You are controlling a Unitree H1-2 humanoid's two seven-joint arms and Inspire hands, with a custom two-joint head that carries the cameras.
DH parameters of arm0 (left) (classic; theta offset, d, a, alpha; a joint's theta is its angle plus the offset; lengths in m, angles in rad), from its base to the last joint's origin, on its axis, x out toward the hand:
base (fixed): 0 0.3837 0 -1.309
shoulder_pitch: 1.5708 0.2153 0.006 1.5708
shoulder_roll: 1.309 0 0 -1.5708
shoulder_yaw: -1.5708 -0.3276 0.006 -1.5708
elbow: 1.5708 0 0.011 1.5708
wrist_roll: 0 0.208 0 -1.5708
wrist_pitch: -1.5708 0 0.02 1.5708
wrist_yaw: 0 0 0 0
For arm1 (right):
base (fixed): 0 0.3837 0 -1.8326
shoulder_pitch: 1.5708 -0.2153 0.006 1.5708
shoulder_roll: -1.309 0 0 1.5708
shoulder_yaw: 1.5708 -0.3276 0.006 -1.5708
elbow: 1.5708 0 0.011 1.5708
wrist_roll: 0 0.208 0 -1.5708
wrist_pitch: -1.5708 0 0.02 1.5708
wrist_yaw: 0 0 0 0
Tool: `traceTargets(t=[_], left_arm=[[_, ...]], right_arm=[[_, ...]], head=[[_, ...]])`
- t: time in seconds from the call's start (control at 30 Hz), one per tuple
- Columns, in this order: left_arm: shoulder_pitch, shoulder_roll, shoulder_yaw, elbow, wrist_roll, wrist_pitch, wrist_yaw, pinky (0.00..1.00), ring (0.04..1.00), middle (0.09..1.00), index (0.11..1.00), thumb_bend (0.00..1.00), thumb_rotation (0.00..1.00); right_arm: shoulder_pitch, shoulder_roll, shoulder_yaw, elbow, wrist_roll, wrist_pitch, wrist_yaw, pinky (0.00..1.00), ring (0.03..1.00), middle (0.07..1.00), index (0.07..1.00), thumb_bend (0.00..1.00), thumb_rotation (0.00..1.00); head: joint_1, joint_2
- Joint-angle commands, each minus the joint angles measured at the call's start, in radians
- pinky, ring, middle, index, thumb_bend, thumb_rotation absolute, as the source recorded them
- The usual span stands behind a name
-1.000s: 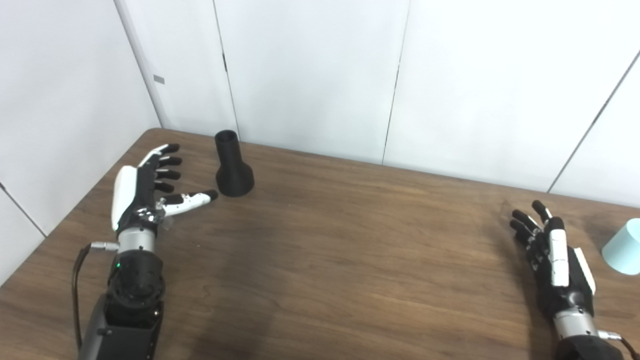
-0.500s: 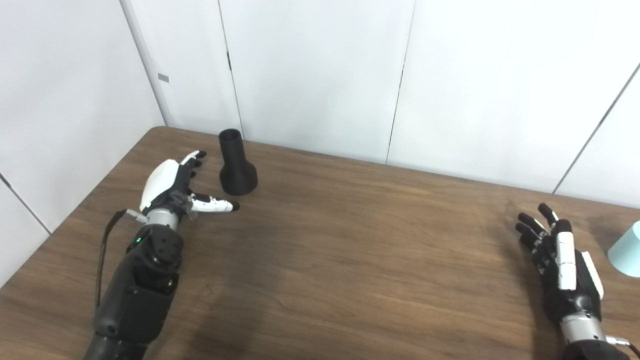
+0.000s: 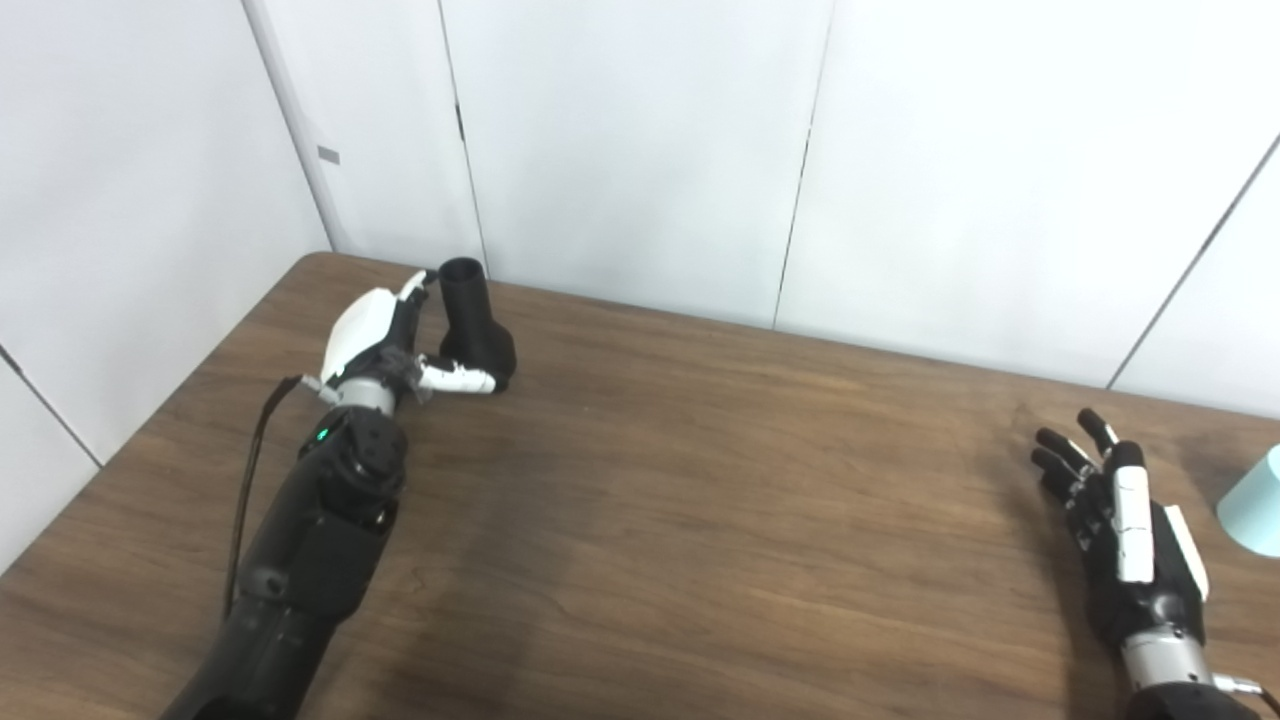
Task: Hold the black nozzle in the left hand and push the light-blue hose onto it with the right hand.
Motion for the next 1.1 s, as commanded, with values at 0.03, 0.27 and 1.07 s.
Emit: traceTargets(t=[0.03, 0.27, 1.07], left_arm=[[-0.067, 0.019, -0.008, 0.014, 0.005, -0.028, 0.04, 0.65, 0.87, 0.913, 0.954, 1.0, 0.15], [-0.105, 0.011, -0.036, 0.053, 0.001, 0.003, 0.032, 0.72, 0.911, 0.95, 0.939, 1.0, 0.15], [-0.139, 0.063, -0.126, 0.161, 0.226, 0.015, -0.157, 0.61, 0.788, 0.814, 0.717, 0.96, 0.13]], right_arm=[[0.007, -0.008, 0.003, -0.014, -0.005, 0.021, 0.007, 0.89, 0.854, 0.836, 0.932, 0.44, 1.0], [0.01, -0.009, 0.003, -0.026, -0.017, 0.024, -0.003, 0.87, 0.834, 0.826, 0.928, 0.43, 1.0], [0.015, -0.011, 0.004, -0.056, -0.042, 0.048, -0.017, 0.69, 0.775, 0.782, 0.922, 0.43, 1.0]], head=[[-0.004, 0.008], [-0.006, 0.018], [-0.01, 0.045]])
